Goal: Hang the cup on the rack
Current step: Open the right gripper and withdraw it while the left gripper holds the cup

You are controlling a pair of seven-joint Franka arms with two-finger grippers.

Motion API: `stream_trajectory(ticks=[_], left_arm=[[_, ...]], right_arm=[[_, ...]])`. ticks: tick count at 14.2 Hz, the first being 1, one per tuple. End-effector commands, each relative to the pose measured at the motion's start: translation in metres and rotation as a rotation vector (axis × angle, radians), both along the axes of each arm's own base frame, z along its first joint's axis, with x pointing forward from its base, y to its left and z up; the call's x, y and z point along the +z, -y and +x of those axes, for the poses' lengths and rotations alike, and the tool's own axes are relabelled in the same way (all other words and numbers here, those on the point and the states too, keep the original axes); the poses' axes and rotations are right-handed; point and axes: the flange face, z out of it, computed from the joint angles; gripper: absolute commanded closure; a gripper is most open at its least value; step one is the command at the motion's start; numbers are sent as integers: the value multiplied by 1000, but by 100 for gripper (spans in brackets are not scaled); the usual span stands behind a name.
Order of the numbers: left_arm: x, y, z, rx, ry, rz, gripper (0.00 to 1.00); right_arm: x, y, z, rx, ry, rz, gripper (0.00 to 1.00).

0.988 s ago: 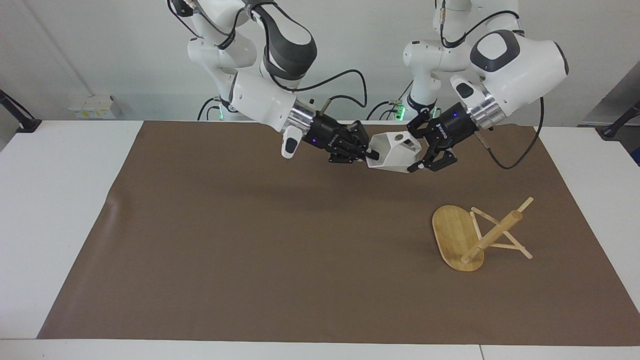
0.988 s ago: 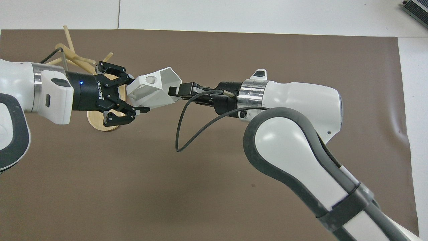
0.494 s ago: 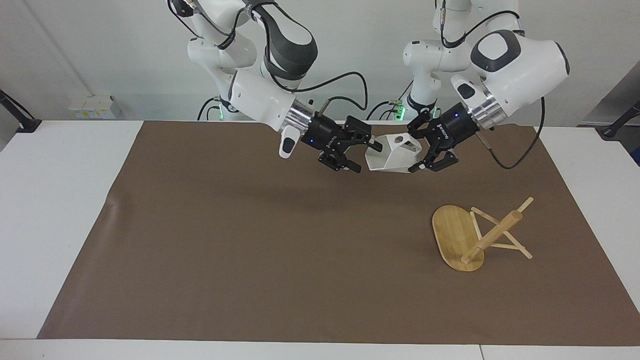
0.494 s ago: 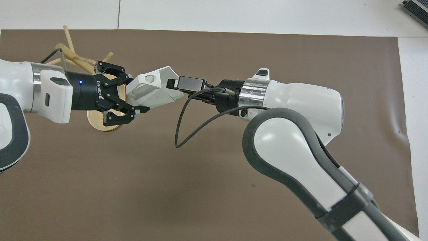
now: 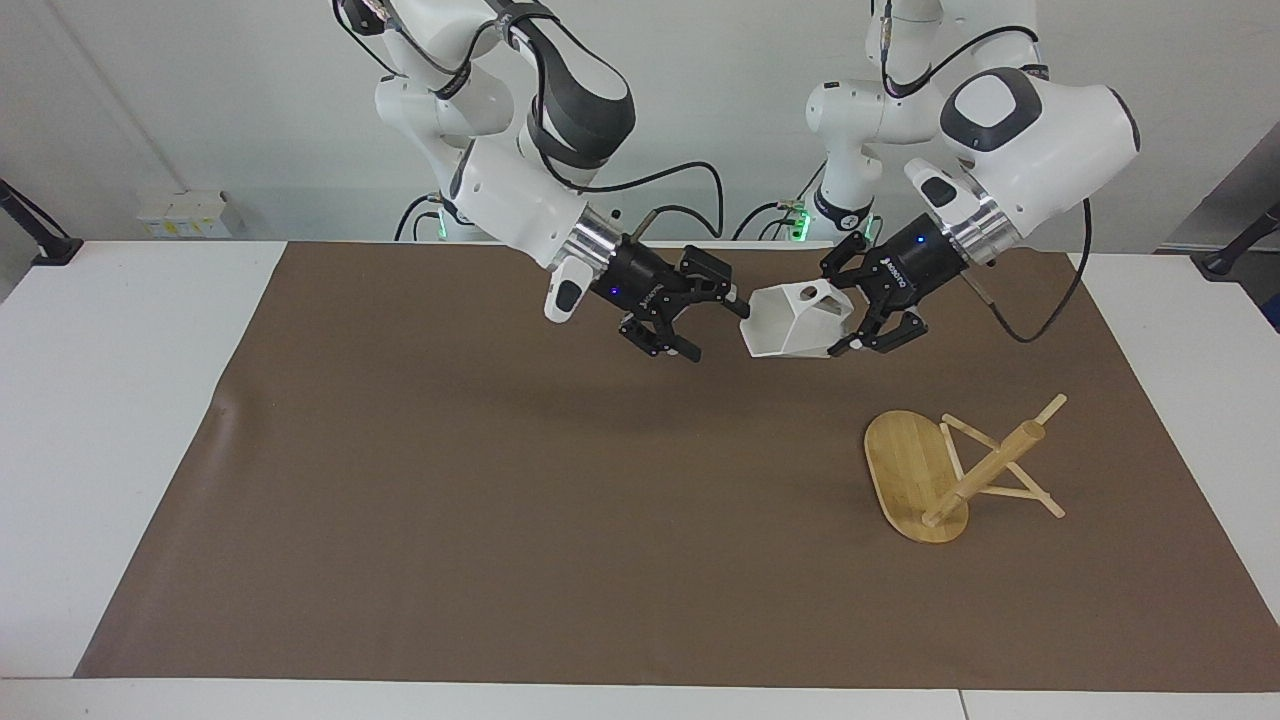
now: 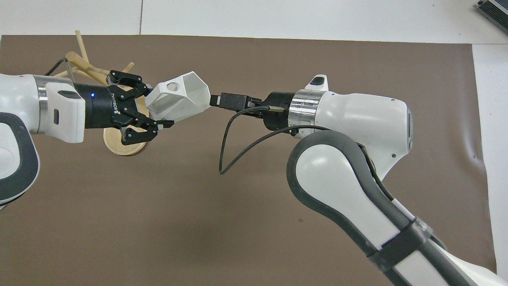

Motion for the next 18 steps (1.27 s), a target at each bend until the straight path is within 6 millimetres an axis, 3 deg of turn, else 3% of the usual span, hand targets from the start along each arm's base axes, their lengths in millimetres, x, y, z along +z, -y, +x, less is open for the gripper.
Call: stream_trajectory(ticks=[1, 6, 8, 10, 15, 18], left_arm=[[-8, -10, -13, 88, -4, 30, 100], [-35, -20, -22, 226, -27, 139, 100], [-37, -24, -20, 260, -6, 180, 100], [-43, -25, -22, 355, -86, 159, 100], [-49, -27, -27, 611, -283, 149, 100], [-52, -35, -27, 695, -348, 183, 100]], right_arm=[[-1, 24, 10, -5, 44, -111, 0], [18, 89, 15, 90, 45, -400, 0], [21, 109, 12, 121, 15, -524, 0], [25, 128, 6, 142, -35, -636, 0], [47, 197, -14, 140, -204, -786, 0], [53, 220, -25, 97, -289, -922, 0]])
